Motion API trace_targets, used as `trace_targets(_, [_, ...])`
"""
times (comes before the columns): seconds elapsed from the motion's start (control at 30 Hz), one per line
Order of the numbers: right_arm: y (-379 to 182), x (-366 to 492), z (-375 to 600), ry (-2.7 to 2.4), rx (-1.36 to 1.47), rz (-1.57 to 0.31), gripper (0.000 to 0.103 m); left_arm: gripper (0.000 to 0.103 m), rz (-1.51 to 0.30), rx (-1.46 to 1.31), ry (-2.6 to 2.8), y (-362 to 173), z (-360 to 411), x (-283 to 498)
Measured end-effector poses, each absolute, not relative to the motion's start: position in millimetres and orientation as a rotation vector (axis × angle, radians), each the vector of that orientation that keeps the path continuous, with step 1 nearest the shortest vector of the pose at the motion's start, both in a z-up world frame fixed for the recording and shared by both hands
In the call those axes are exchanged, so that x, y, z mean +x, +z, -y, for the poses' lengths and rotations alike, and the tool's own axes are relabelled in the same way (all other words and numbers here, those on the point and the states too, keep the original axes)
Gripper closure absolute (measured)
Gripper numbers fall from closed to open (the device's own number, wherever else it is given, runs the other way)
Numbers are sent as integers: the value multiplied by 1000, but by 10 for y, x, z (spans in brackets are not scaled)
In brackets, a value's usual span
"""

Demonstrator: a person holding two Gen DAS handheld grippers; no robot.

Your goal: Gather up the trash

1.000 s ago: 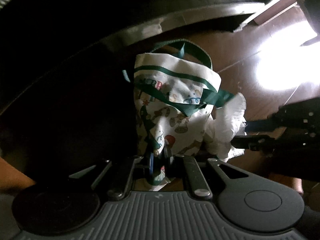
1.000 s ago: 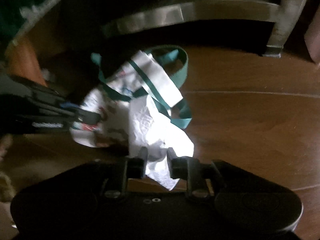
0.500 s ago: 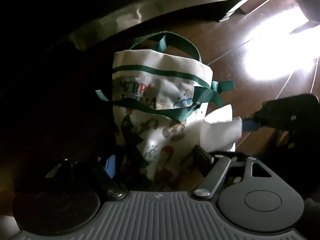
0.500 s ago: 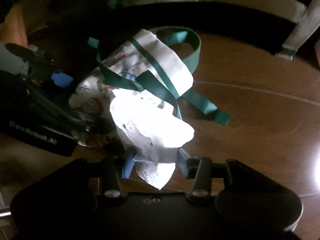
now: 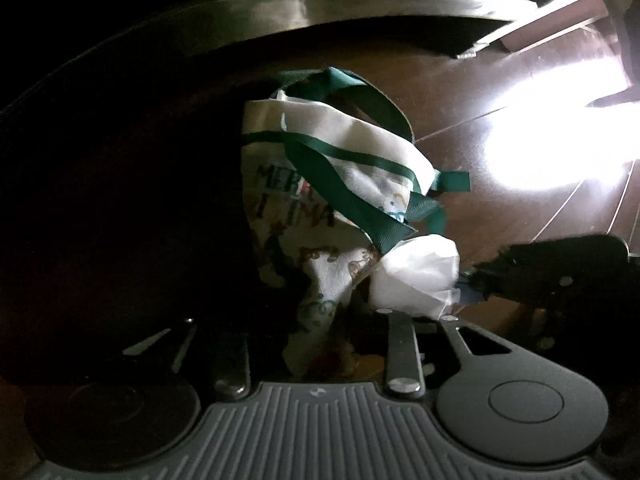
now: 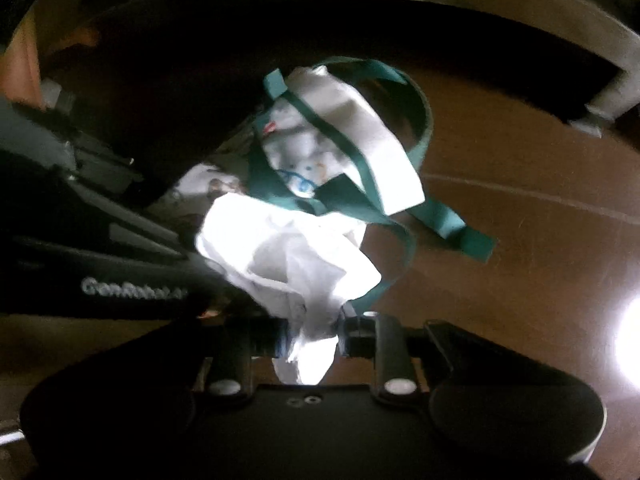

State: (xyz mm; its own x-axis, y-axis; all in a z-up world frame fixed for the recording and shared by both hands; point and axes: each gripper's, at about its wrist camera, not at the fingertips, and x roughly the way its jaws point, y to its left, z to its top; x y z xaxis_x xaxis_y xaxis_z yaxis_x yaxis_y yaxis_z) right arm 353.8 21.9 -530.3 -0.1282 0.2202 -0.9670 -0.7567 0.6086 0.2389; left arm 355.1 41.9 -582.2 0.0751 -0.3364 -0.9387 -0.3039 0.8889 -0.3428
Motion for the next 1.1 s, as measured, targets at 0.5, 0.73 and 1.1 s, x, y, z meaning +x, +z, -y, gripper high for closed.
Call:
trace_targets(0.5, [-4814,3732,850,818,-264,-1496,76,87,-1592,-521,-80,-5119,-806,3307])
trace_targets(0.73, [-4948,3755,962,770,-198,-1487,71,87,-1596,-497,-105,-5017,-757,3308])
trace_targets(1.1, [-5050,3764,935,766,-182,-1485,78,87,-1610,-501,-130,-5083,-785,3325])
